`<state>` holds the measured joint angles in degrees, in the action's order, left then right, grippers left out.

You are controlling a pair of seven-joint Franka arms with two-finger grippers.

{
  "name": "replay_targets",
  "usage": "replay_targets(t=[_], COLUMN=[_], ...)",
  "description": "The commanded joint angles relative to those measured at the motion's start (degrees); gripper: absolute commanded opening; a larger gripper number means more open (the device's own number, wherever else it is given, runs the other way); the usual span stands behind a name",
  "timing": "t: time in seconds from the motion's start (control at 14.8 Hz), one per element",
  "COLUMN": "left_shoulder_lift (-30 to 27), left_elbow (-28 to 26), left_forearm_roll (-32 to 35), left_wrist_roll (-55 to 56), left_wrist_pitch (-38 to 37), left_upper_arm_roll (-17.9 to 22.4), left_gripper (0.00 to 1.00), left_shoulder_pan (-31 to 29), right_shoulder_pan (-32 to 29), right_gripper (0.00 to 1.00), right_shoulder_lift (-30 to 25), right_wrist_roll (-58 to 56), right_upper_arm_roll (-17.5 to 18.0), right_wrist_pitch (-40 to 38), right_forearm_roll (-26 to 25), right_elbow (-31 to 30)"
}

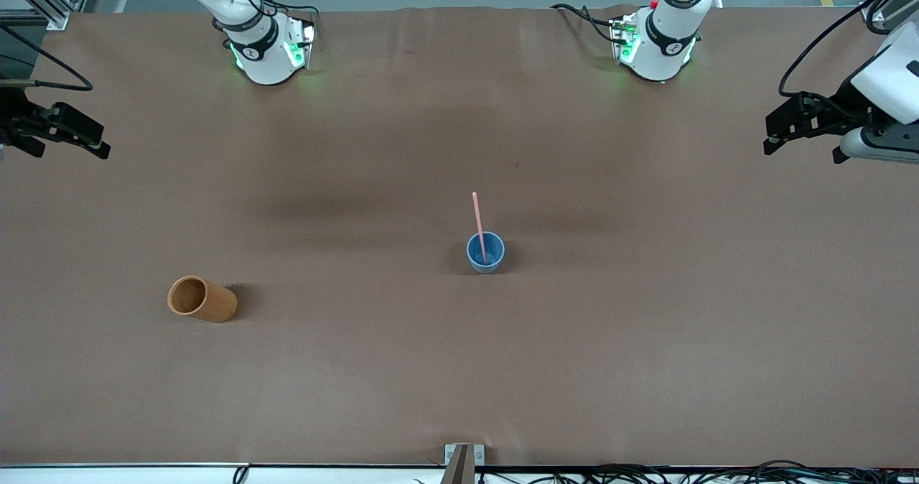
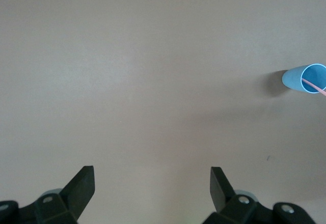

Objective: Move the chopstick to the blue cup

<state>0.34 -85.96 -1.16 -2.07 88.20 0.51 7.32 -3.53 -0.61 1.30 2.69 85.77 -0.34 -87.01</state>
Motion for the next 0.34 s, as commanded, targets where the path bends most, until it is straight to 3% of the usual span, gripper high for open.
replay_targets(t=[0.0, 0.27], left_shoulder_lift=[0.9, 0.8], left_elbow=[1.8, 1.8], left_forearm_roll=[0.9, 0.7], left_wrist_roll=[0.0, 0.0], left_wrist_pitch=[-0.4, -0.4], left_upper_arm_roll=[-0.2, -0.2], left_gripper=[1.00, 1.00], left_shoulder_pan=[-0.3, -0.3], right_shoulder_pan=[-0.2, -0.2], right_gripper=[0.99, 0.99], right_shoulder_lift=[-0.6, -0.6], right_wrist_roll=[-0.7, -0.7], right_upper_arm_roll=[0.2, 0.2], right_wrist_pitch=[0.4, 0.4], right_forearm_roll=[-1.1, -1.0], right_elbow=[-0.8, -0.8])
